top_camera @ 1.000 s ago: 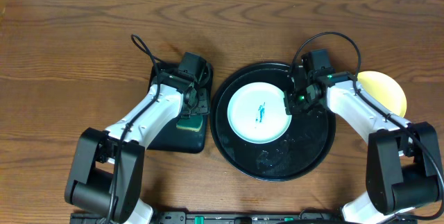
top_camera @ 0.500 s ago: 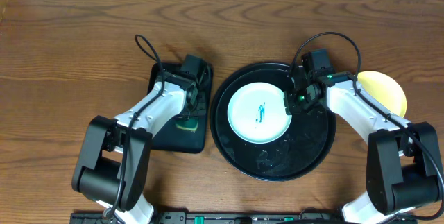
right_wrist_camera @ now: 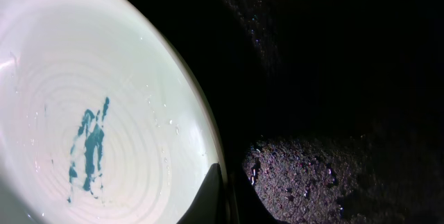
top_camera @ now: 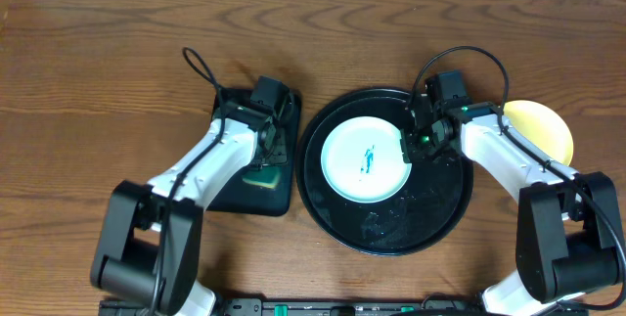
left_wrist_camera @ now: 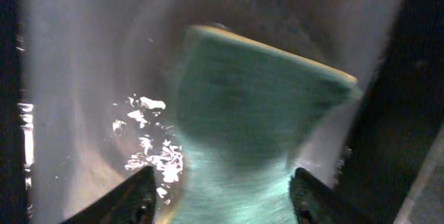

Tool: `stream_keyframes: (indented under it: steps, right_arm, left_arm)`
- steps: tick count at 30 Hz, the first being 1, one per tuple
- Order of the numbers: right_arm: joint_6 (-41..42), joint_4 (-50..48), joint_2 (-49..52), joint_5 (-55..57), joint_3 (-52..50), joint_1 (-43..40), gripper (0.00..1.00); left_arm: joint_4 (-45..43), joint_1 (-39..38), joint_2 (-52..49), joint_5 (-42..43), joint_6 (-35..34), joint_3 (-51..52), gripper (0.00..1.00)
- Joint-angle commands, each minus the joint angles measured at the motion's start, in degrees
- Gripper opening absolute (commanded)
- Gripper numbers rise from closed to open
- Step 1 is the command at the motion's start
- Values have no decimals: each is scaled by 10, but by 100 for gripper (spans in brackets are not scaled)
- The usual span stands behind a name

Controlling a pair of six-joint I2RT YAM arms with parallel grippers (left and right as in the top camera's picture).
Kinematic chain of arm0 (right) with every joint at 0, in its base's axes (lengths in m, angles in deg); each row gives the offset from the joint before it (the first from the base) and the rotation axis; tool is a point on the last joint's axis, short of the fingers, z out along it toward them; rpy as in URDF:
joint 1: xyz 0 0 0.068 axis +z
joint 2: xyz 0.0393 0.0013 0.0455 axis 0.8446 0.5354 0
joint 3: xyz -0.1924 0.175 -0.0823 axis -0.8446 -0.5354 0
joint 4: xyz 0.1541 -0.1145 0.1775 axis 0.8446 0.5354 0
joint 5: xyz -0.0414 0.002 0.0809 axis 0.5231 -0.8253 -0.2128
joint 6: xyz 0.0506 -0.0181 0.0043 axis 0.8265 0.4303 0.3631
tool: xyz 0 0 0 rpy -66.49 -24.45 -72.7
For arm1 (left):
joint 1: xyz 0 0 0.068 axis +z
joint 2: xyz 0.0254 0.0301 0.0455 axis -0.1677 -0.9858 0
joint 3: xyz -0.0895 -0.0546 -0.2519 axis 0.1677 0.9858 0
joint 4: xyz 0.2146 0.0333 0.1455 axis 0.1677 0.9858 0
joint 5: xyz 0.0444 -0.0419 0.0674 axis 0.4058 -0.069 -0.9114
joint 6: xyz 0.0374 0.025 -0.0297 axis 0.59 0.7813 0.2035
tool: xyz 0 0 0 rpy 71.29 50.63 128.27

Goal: Clean dirty plates on tray and stack at the side
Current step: 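Press the sponge into the black tray with the left gripper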

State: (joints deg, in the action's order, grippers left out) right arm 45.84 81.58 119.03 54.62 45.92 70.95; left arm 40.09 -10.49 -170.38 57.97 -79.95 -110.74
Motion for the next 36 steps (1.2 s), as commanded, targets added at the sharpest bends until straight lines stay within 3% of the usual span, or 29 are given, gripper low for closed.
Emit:
stream_keyframes:
  steps: [1,10,13,17,27,30,35,36]
  right_arm:
    - [-8,-2,2,3,-5,3,1]
    - [-8,-2,2,3,-5,3,1]
    - [-8,-2,2,2,-5,3,1]
    - [-8,-2,2,2,-5,3,1]
    - [-8,-2,2,3,-5,3,1]
    - [-8,-1,2,2,-5,3,1]
    - [-8,-1,2,3,-5,3,1]
    - [-8,-1,2,3,-5,3,1]
  left_arm:
    - [7,1,18,-13,5,5,65]
    - [8,1,16,-13,2,5,65]
    - [4,1,16,4,-2,6,56]
    - [-16,1,16,27,-2,17,52]
    - [-84,0,16,30,-6,83,51]
    - [-93,0,16,30,-6,92,35]
    - [-101,1,16,30,-5,91,33]
    - [-101,1,16,28,-5,90,21]
